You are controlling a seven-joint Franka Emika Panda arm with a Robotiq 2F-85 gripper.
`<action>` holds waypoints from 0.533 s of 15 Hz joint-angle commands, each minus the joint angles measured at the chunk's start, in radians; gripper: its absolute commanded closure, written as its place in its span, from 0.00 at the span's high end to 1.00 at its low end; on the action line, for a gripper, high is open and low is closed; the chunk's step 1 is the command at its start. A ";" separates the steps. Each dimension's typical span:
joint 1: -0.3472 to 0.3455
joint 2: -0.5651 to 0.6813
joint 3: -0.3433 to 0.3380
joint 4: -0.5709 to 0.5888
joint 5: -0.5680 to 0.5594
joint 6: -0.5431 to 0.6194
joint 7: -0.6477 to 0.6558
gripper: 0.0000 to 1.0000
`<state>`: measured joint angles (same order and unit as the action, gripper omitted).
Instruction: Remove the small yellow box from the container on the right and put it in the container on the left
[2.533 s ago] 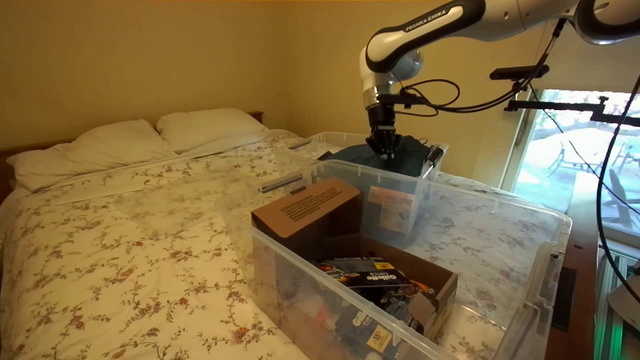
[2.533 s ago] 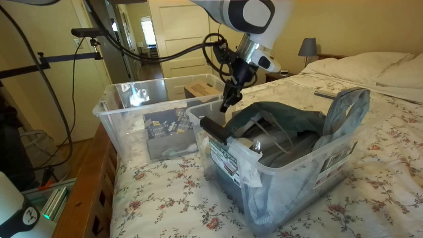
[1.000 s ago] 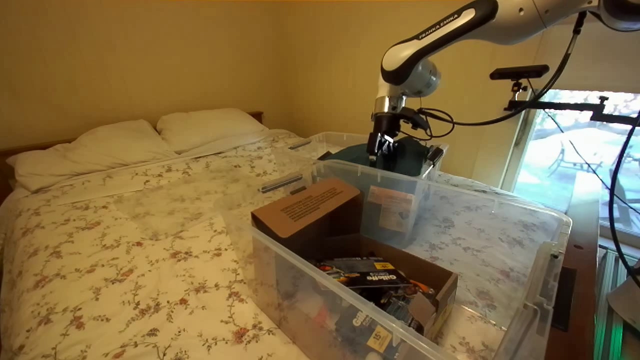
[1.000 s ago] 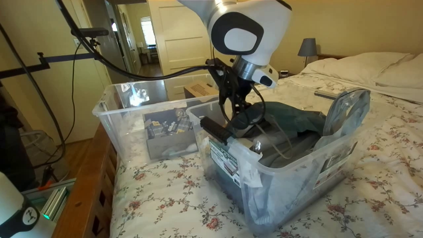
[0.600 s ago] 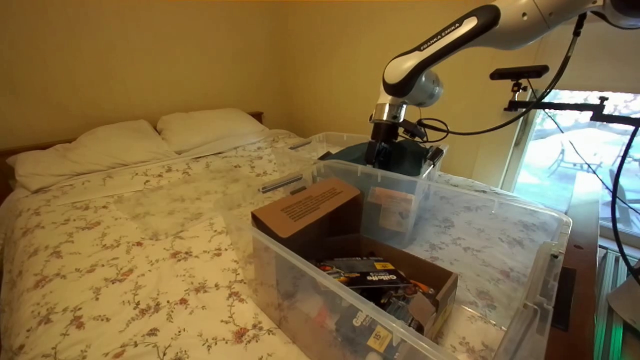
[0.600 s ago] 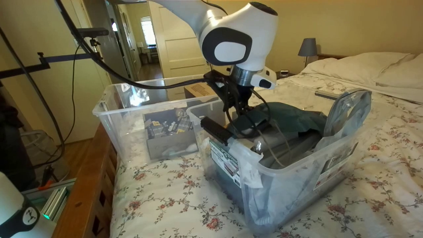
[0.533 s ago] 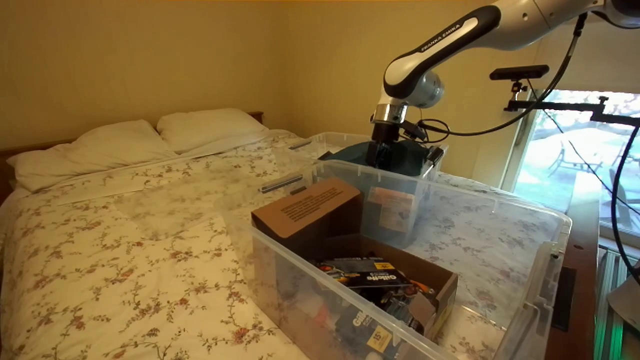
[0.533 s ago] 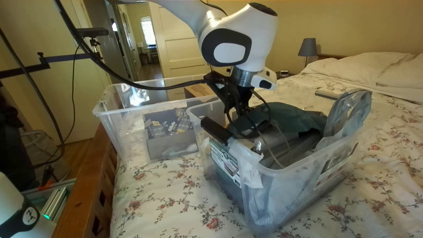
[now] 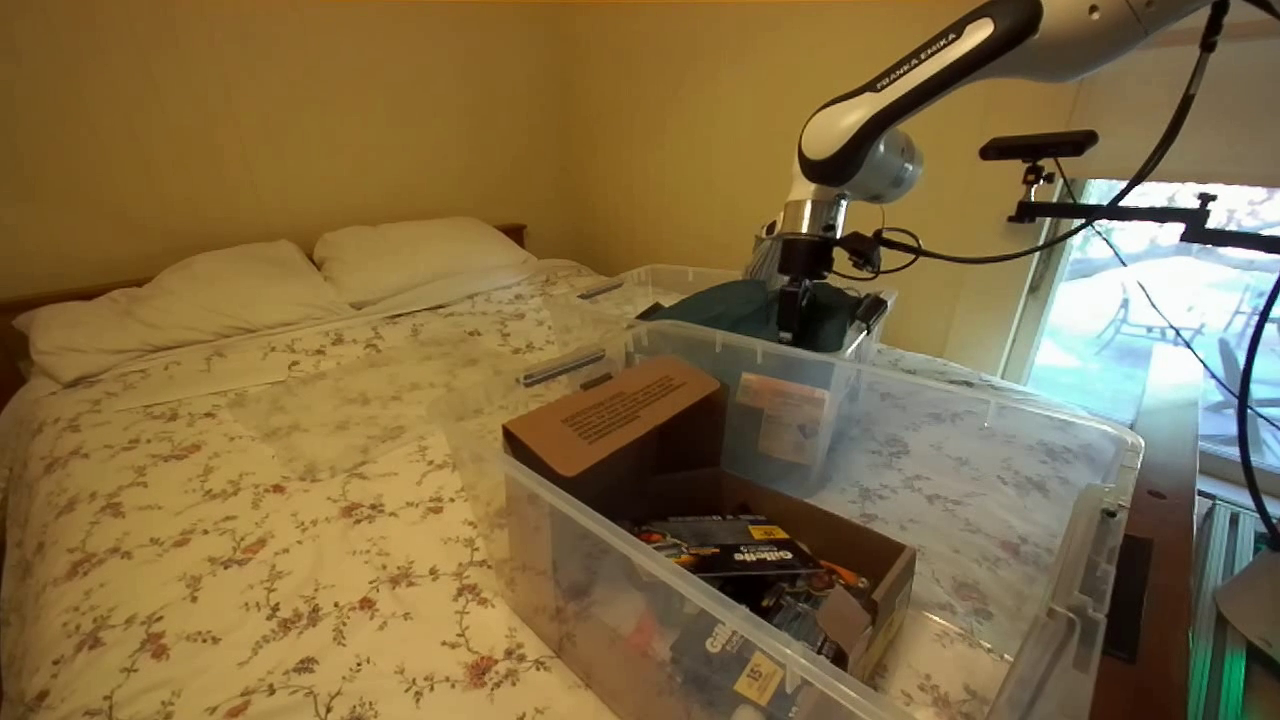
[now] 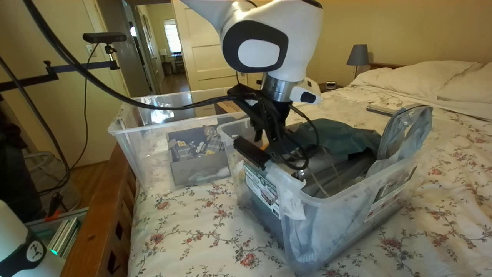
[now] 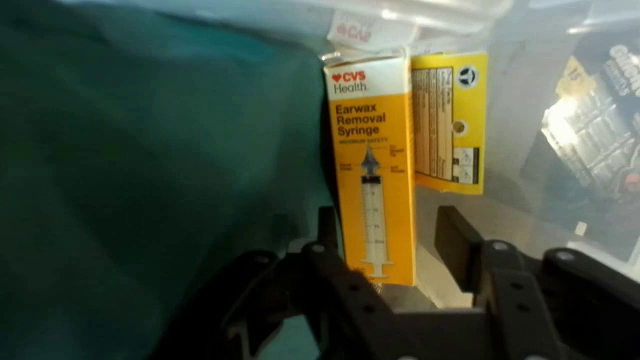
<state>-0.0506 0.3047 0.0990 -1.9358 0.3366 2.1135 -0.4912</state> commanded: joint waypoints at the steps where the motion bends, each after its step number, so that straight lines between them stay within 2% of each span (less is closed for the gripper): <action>1: 0.005 -0.049 -0.002 -0.077 -0.065 -0.017 -0.046 0.60; 3: 0.006 -0.053 0.007 -0.092 -0.069 -0.043 -0.070 0.68; 6: 0.007 -0.069 0.014 -0.106 -0.048 -0.149 -0.074 0.44; 7: 0.006 -0.083 0.014 -0.111 -0.036 -0.176 -0.074 0.49; 8: 0.004 -0.090 0.014 -0.111 -0.024 -0.208 -0.076 0.36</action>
<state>-0.0403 0.2724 0.1099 -2.0101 0.2921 1.9821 -0.5501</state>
